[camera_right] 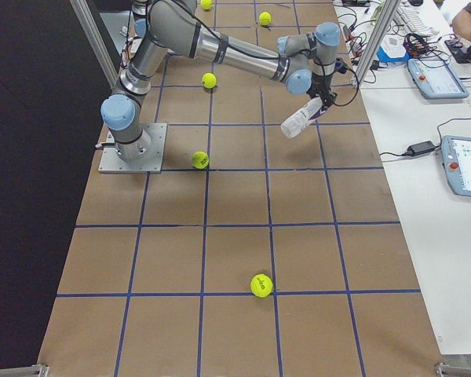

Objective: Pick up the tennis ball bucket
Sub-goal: 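Grasp the can with the right gripper and carry it toward the table center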

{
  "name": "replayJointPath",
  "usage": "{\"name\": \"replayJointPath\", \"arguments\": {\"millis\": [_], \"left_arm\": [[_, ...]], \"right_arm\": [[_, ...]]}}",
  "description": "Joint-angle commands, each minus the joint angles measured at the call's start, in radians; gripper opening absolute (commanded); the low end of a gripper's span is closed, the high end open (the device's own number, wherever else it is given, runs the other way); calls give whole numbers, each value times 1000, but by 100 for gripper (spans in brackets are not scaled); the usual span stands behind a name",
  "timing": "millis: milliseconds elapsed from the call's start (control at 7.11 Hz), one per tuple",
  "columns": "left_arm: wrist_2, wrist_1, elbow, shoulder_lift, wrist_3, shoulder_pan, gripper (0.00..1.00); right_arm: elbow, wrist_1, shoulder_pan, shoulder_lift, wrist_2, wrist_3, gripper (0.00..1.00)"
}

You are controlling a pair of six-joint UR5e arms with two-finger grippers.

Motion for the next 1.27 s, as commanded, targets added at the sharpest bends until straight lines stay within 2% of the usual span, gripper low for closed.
{"name": "replayJointPath", "arguments": {"millis": [0,422,563,844,1126], "left_arm": [[0,0,1,2,0,1,100],[0,0,2,2,0,3,100],[0,0,2,2,0,4,100],[0,0,2,3,0,6,100],[0,0,2,3,-1,13,100]], "right_arm": [[27,-71,190,-2,28,-64,34],[44,-135,312,7,29,-298,35],[60,-135,353,10,26,-329,35],[128,-245,410,36,25,-335,36],[140,-286,456,53,23,-345,37]]}}
